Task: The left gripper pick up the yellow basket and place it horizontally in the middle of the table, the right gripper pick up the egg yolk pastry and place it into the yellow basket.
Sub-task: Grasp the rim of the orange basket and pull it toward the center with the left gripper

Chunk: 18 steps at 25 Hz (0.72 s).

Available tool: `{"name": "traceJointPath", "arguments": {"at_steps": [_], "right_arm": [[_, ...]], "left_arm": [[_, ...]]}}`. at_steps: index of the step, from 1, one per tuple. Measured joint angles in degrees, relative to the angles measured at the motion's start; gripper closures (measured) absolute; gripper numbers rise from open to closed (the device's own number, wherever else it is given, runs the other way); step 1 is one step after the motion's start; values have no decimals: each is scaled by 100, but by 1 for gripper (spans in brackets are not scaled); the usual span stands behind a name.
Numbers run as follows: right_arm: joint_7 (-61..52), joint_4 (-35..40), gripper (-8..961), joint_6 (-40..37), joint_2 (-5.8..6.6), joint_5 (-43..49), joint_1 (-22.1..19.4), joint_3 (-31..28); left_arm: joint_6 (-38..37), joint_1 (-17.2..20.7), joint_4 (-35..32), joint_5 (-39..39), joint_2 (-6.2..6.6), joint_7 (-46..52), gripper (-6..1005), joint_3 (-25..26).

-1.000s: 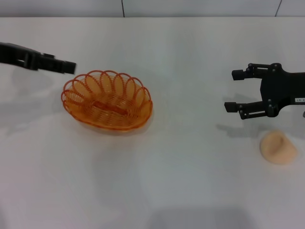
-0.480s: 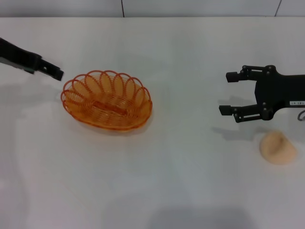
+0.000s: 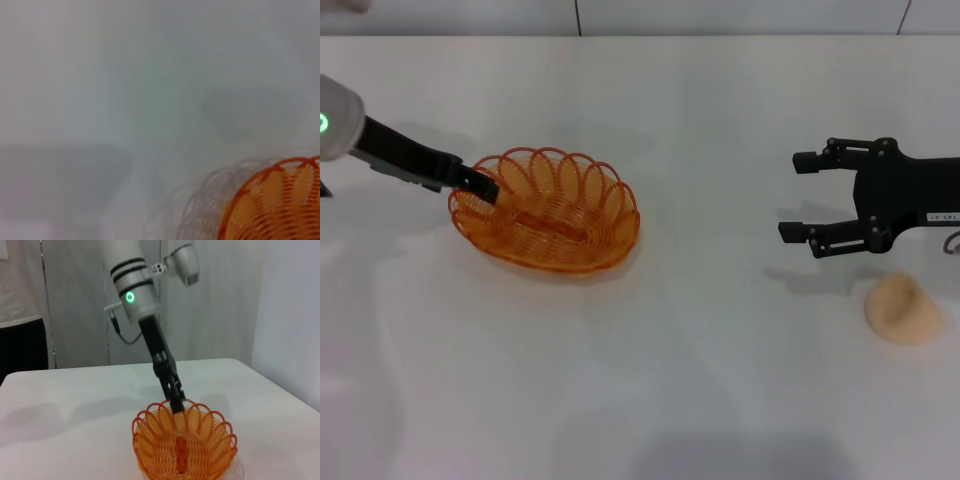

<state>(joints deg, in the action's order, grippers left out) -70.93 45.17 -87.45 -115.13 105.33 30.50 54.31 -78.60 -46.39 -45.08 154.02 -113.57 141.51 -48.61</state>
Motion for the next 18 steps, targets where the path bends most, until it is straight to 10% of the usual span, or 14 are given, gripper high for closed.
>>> {"name": "traceJointPath", "arguments": {"at_steps": [18], "right_arm": [[27,-6,105,33,0,7,-18,0]], "left_arm": [[514,53,156,-23,-104,26,261,21]]}}
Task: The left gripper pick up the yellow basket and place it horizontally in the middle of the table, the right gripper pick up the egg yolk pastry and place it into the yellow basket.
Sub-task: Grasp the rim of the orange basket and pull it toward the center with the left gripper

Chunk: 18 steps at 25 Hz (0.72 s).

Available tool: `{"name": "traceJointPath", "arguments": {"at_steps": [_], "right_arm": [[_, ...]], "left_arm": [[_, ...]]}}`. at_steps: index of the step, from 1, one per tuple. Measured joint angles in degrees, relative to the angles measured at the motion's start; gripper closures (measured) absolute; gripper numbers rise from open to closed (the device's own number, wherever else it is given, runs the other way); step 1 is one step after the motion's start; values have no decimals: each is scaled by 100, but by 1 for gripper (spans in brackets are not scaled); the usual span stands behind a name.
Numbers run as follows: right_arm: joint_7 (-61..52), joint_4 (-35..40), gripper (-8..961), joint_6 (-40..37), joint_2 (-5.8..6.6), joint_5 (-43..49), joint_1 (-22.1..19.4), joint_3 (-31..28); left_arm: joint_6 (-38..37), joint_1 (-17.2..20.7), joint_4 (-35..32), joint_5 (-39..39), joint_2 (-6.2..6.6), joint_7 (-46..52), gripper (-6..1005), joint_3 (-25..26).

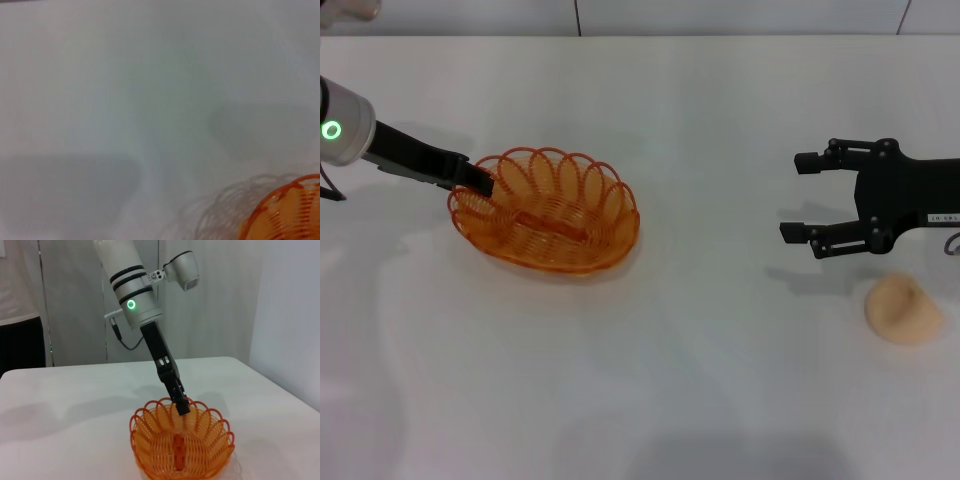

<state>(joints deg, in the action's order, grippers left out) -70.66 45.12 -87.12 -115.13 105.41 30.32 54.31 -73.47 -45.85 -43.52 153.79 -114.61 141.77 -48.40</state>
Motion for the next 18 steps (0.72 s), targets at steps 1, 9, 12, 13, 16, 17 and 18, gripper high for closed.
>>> {"name": "traceJointPath", "arguments": {"at_steps": [1,9,12,13,16,17,18], "right_arm": [[0,0,105,-6,0,0,0,0],[-23,9,105,-29,0,-20,0,0],[-30,11,105,-31,0,-22,5,0],[-30,12,105,-32,0,-23,8,0],[-31,14,105,-33,0,-25,20,0],[-31,15,105,-33,0,-25,22,0],[-32,15,105,-33,0,-26,22,0]], "left_arm": [[2,1,0,0,0,-2,270,3],[86,49,2,-7,-40,-27,720,-6],[92,60,2,-14,-51,-27,826,3],[92,59,2,-17,-51,-27,858,4],[94,65,-10,-88,-53,-27,924,7],[94,67,-22,-133,-53,-27,924,7],[95,71,-35,-184,-53,-27,924,8]]}}
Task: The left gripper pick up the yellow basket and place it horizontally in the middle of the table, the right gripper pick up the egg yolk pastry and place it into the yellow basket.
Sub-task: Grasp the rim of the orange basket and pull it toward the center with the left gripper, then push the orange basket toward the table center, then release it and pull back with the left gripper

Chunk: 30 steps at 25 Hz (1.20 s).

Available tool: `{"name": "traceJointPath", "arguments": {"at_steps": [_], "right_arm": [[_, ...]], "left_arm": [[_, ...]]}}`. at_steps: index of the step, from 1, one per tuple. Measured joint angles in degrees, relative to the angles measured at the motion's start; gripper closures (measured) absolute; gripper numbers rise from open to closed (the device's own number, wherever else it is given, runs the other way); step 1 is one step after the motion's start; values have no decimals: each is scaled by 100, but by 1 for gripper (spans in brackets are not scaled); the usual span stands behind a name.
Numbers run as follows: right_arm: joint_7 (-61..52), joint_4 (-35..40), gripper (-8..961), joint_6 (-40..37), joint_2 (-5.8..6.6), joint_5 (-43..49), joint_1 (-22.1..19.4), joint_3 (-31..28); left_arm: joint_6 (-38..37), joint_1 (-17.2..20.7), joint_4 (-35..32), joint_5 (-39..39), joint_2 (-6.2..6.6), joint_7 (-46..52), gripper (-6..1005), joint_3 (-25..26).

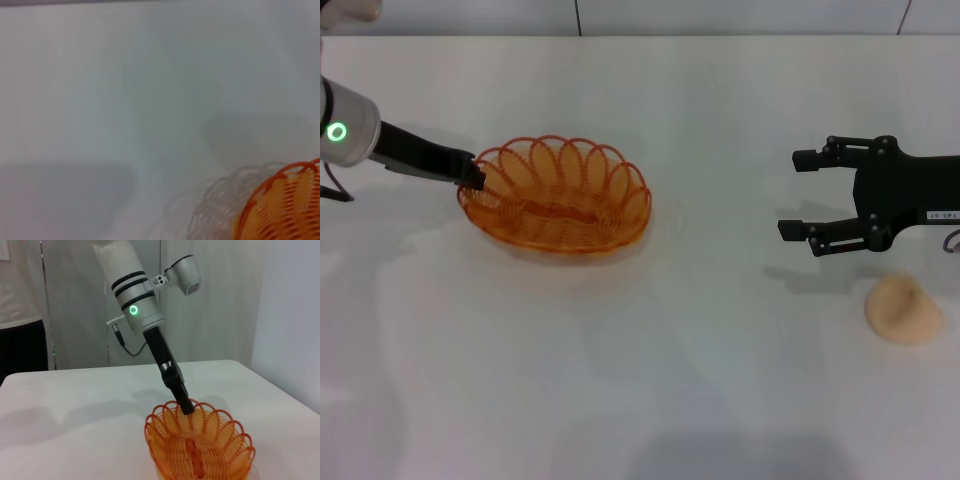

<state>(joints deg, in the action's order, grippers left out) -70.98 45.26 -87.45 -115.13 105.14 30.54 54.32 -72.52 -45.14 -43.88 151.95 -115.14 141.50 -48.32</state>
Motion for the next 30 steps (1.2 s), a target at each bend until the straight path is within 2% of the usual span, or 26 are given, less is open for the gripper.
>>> {"name": "traceJointPath", "arguments": {"at_steps": [9,15,18,25,30], "right_arm": [[43,0,106,-9,-3,-30,-5,0],[134,0,106,-9,-7,-30,4,0],[180,0,106,-8,-8,-30,8,0],[292,0,106,-155,-18,-30,13,0],[299,0,106,-183,-15,-29,11,0]], "left_arm": [[-256,6,-87,-605,-23,85,929,6],[-407,-38,-95,-942,-136,338,929,-28],[-416,-106,-81,-1078,-231,388,932,-42],[-310,-275,-35,-1062,-352,628,930,-599],[-228,-296,46,-1081,-370,722,929,-671]]}}
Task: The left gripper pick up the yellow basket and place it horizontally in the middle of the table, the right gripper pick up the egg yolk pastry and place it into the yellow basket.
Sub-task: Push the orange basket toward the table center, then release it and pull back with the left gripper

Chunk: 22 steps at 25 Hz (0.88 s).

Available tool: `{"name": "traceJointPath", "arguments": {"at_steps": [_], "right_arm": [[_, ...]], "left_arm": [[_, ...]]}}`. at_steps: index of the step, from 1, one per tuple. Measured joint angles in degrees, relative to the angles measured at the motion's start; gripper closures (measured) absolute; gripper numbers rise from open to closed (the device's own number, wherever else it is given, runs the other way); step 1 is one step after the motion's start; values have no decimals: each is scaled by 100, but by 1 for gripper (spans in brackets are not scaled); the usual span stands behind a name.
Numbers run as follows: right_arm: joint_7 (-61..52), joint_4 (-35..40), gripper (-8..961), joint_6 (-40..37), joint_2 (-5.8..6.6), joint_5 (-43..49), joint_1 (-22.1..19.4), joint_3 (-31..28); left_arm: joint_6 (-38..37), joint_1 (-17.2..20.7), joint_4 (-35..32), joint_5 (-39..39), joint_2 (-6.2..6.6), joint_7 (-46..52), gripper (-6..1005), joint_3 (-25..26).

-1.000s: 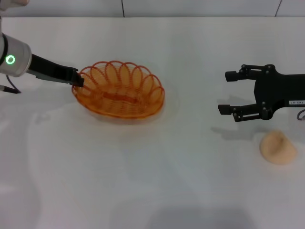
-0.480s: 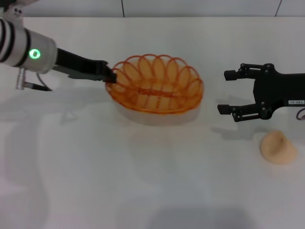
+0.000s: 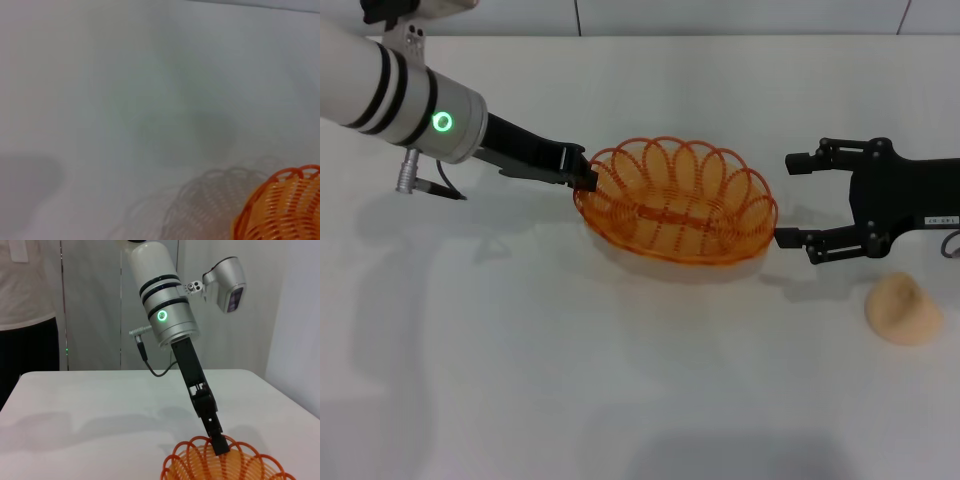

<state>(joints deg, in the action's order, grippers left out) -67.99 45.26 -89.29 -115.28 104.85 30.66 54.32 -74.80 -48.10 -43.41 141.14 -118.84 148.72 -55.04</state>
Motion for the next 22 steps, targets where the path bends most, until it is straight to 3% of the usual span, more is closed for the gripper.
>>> {"name": "traceJointPath", "arguments": {"at_steps": [22], "right_arm": [[14,-1,106,33,15,27,2,0]], "left_arm": [[214,63,237,-26,17,338,923,73]]}}
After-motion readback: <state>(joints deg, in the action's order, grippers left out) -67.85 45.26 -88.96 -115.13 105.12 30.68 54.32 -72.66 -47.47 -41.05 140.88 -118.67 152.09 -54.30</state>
